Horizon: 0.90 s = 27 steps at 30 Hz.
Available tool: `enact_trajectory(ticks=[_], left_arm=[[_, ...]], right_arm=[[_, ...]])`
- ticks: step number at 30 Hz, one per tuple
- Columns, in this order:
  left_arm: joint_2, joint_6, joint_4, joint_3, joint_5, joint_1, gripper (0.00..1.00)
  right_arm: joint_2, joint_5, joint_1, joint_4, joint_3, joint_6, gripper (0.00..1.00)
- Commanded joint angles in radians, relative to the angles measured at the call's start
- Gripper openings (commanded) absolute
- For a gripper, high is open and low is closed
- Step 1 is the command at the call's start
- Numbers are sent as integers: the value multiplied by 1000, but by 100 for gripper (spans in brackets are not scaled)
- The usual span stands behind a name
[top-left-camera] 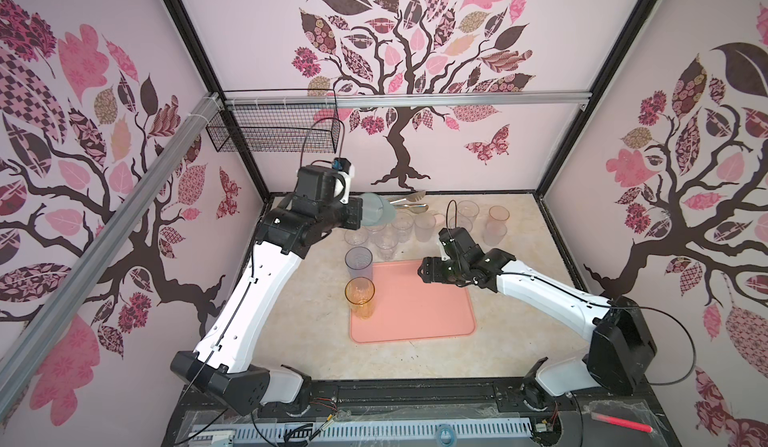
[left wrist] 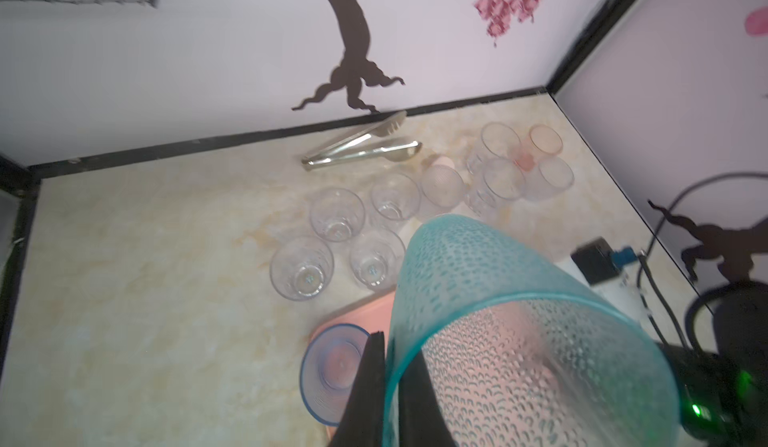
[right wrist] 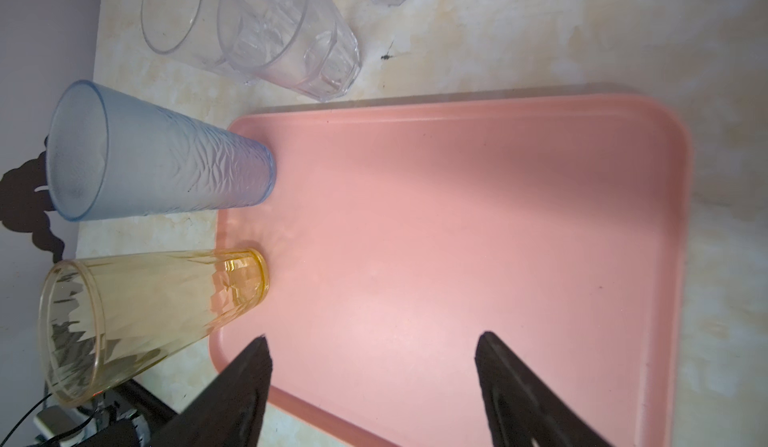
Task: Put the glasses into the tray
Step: 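Carry the teal glass with the left gripper over the tray beside the amber glass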
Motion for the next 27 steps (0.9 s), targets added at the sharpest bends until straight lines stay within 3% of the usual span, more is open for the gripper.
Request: enact_trajectory(ticks=[1,5,11,14,18,27], left_arm=[[-34,26,-107,-72,-46,-66,0],[-75,20,-155,-181,-49,-139,0],[-119,-47,-178,-320,-46,-274,0],[-116,-100,-149,-403,-44,-344,0],[-83,-118,-130,-462,-68,-358,0],[-42,-110,-115,-515,-148,-359,0]], right_arm=[[-66,112,-6,-39,20,-55,81],[-101,124,-8,-42,-31,-56,81],[-195,-27,4,49,-180,-16,80],[-215,-47,26,61,-237,-3,80],[-228,-54,71,77,-292,-8,81],[-292,75,278,164,-411,-150,86]])
